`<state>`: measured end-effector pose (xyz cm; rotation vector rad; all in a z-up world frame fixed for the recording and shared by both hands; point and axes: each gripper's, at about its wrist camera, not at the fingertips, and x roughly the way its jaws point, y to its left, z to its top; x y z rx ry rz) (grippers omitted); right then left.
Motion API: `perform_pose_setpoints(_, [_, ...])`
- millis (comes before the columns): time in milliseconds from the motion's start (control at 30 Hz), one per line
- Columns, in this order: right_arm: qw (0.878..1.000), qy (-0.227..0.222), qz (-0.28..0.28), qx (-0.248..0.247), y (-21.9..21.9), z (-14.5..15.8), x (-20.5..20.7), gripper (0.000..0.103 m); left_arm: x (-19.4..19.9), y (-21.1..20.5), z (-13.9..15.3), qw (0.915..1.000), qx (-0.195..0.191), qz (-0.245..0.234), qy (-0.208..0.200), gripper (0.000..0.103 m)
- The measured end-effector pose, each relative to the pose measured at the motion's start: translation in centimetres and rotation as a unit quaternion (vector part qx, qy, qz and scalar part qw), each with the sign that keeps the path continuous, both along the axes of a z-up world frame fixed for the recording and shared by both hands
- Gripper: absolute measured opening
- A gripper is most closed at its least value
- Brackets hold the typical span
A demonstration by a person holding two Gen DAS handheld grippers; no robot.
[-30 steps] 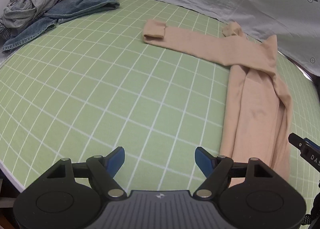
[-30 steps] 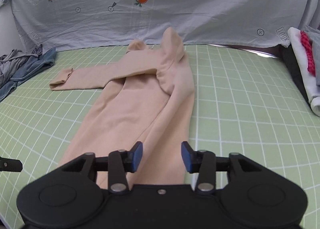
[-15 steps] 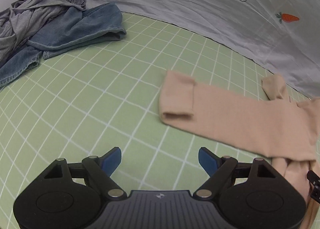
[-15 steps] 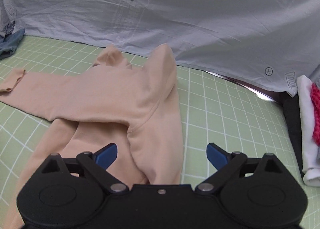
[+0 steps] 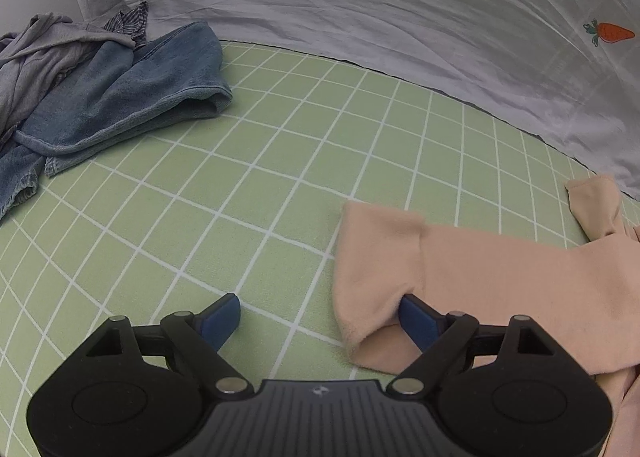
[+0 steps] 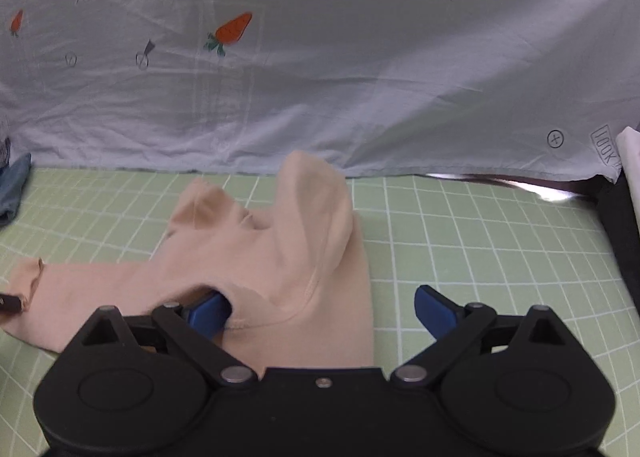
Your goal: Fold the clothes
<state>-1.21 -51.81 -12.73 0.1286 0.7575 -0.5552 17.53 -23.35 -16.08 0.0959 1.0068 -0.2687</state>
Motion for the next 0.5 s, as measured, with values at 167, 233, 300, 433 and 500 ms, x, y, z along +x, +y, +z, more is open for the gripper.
perform_pose_setpoints(167, [1.0,0.008,0.004,0.021,0.3,-0.2,-0.7,0.098,0.1,0.2,0.0,1.0,-0.006,0.001,0.003,0.088])
perform_pose_setpoints(233, [1.0,-0.003,0.004,0.025,0.3,0.6,-1.5,0.098,0.1,0.2,0.0,1.0,-0.007,0.0,0.003,0.088])
perform_pose_setpoints(300, [0.999,-0.018,-0.001,0.026,0.0,1.5,-2.3,0.098,0.2,0.2,0.0,1.0,-0.007,0.0,0.004,0.088])
perform_pose_setpoints(433, [0.997,-0.058,-0.024,0.034,-1.2,3.1,-3.9,0.098,0.2,0.1,0.0,1.0,-0.005,0.001,0.003,0.088])
perform_pose_setpoints(500, [0.996,-0.069,-0.039,0.04,-2.1,3.3,-4.1,0.098,0.2,0.0,0.0,1.0,-0.003,0.0,0.001,0.088])
